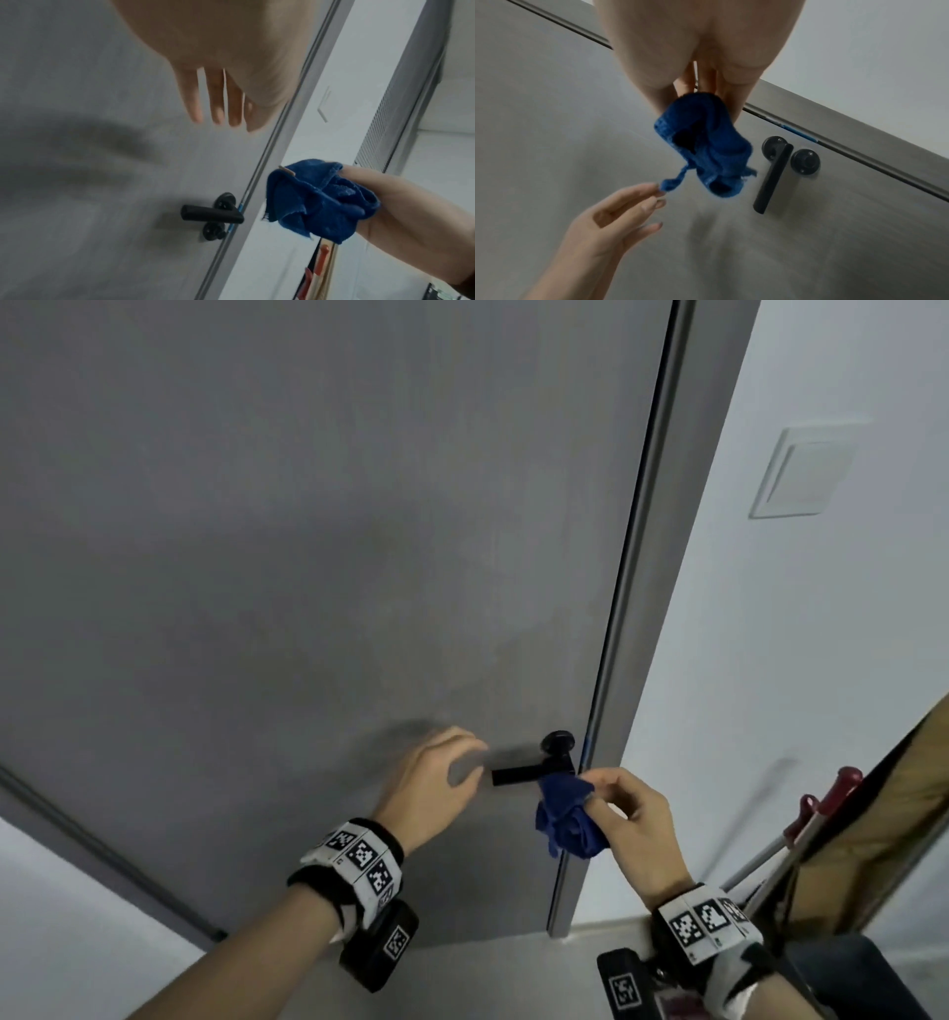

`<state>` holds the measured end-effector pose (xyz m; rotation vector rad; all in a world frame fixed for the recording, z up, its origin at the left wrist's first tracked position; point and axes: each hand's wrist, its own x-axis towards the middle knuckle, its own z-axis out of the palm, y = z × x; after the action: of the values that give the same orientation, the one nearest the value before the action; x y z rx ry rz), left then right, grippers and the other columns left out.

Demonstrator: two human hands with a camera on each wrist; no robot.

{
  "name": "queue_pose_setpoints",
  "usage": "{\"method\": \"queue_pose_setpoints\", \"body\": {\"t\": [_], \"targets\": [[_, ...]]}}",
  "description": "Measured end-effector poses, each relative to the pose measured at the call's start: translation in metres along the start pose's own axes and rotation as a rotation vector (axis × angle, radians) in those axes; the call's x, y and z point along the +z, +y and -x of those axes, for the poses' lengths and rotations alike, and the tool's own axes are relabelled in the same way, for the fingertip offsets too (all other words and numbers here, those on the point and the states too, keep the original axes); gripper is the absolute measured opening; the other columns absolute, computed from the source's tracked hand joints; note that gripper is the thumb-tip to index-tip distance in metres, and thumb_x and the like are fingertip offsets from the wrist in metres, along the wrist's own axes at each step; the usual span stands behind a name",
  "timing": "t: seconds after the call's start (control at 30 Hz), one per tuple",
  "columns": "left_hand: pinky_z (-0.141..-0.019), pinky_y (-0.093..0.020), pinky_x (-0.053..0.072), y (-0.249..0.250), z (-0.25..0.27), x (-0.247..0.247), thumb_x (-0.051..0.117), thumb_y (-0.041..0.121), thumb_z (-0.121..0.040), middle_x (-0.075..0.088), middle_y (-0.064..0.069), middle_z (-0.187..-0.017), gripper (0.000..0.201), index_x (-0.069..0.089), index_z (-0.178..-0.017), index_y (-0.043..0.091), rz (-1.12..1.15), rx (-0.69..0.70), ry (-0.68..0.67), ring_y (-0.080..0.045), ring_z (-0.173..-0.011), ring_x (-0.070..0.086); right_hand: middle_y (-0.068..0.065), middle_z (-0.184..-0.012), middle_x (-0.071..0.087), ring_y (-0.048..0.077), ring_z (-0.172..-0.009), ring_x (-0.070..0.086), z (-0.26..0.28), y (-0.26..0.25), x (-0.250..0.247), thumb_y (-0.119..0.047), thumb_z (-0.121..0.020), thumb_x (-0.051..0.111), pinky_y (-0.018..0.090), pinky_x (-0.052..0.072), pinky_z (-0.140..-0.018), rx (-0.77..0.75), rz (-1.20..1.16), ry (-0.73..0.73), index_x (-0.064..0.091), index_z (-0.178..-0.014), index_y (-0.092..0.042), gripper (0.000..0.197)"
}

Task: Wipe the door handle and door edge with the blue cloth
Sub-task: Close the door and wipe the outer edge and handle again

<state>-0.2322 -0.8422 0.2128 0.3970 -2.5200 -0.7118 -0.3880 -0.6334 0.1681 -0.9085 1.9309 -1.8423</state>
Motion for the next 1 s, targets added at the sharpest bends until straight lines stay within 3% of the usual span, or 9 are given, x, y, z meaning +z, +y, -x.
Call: {"method": "queue_pose_setpoints", "body": {"t": [0.1, 0.17, 0.3, 0.43, 0.5, 0.6, 0.83, 0.93, 1.0], "targets": [[-0.105, -0.037, 0.042, -0.038, -0.013, -0.036, 0.069, 0.006, -0.082, 0.057, 0.000, -0.132, 0.039, 0.067, -0.119, 0.016, -0.235, 0.074, 0.240, -0.024, -0.123, 0.053, 0.006, -0.094, 0.073, 0.026, -0.093, 0.069, -0.033, -0.008, 0.016, 0.004, -0.090, 0.065, 0.042, 0.058, -0.084, -0.073, 0.047, 0.189, 0.072, -0.098, -0.013, 0.020], [-0.112, -0.043, 0.037, -0.064, -0.025, -0.063, 0.069, 0.001, -0.078, 0.047, -0.009, -0.148, 0.055, 0.061, -0.131, 0.012, -0.374, 0.134, 0.319, -0.032, -0.138, 0.040, 0.009, -0.098, 0.072, 0.026, -0.095, 0.068, -0.064, -0.025, 0.029, 0.003, -0.089, 0.066, 0.039, 0.057, -0.087, -0.181, 0.064, 0.348, 0.071, -0.099, -0.011, 0.018], [-0.114, -0.057, 0.029, -0.105, -0.045, -0.102, 0.068, 0.012, -0.081, 0.026, -0.016, -0.161, 0.068, 0.046, -0.146, 0.011, -0.630, 0.155, 0.307, -0.037, -0.147, 0.023, 0.013, -0.104, 0.065, 0.021, -0.095, 0.062, -0.124, -0.063, 0.064, 0.005, -0.088, 0.067, 0.012, 0.046, -0.081, -0.426, 0.129, 0.610, 0.069, -0.099, -0.009, 0.018], [-0.115, -0.057, 0.023, -0.138, -0.053, -0.109, 0.060, 0.025, -0.086, 0.020, -0.013, -0.163, 0.066, 0.043, -0.149, 0.014, -0.782, 0.226, 0.250, -0.038, -0.147, 0.023, 0.012, -0.109, 0.059, 0.011, -0.098, 0.060, -0.161, -0.061, 0.115, 0.001, -0.083, 0.076, 0.009, 0.045, -0.077, -0.461, 0.134, 0.691, 0.071, -0.100, -0.004, 0.018], [-0.114, -0.058, 0.023, -0.148, -0.055, -0.109, 0.058, 0.025, -0.085, 0.020, -0.013, -0.164, 0.068, 0.040, -0.151, 0.016, -0.800, 0.253, 0.238, -0.038, -0.147, 0.023, 0.008, -0.110, 0.057, 0.002, -0.102, 0.059, -0.161, -0.042, 0.138, 0.003, -0.081, 0.078, 0.013, 0.049, -0.078, -0.476, 0.163, 0.694, 0.073, -0.099, -0.003, 0.019], [-0.113, -0.057, 0.023, -0.153, -0.057, -0.110, 0.061, 0.022, -0.084, 0.020, -0.013, -0.164, 0.071, 0.040, -0.151, 0.016, -0.802, 0.284, 0.258, -0.037, -0.147, 0.020, 0.003, -0.107, 0.058, 0.012, -0.102, 0.062, -0.149, -0.004, 0.167, 0.006, -0.078, 0.079, 0.028, 0.054, -0.083, -0.512, 0.258, 0.626, 0.077, -0.096, -0.005, 0.021], [-0.115, -0.055, 0.018, -0.166, -0.049, -0.103, 0.070, 0.015, -0.076, 0.015, -0.012, -0.164, 0.081, 0.039, -0.151, 0.015, -0.801, 0.312, 0.231, -0.033, -0.150, 0.010, -0.007, -0.098, 0.060, 0.004, -0.096, 0.058, -0.115, 0.097, 0.247, 0.010, -0.071, 0.080, 0.017, 0.045, -0.089, -0.486, 0.349, 0.436, 0.080, -0.085, -0.010, 0.024], [-0.114, -0.055, 0.018, -0.175, -0.048, -0.101, 0.070, 0.013, -0.075, 0.016, -0.013, -0.164, 0.083, 0.038, -0.152, 0.016, -0.835, 0.350, 0.214, -0.034, -0.149, 0.011, -0.006, -0.100, 0.059, 0.013, -0.091, 0.057, -0.099, 0.131, 0.269, 0.005, -0.073, 0.080, 0.028, 0.051, -0.082, -0.501, 0.455, 0.224, 0.080, -0.084, -0.009, 0.018], [-0.114, -0.054, 0.019, -0.178, -0.049, -0.104, 0.068, 0.012, -0.075, 0.017, -0.012, -0.164, 0.083, 0.038, -0.152, 0.016, -0.851, 0.373, 0.223, -0.034, -0.149, 0.013, -0.005, -0.100, 0.058, 0.015, -0.091, 0.057, -0.099, 0.128, 0.264, 0.002, -0.077, 0.077, 0.031, 0.052, -0.084, -0.502, 0.454, 0.214, 0.079, -0.085, -0.008, 0.012]]}}
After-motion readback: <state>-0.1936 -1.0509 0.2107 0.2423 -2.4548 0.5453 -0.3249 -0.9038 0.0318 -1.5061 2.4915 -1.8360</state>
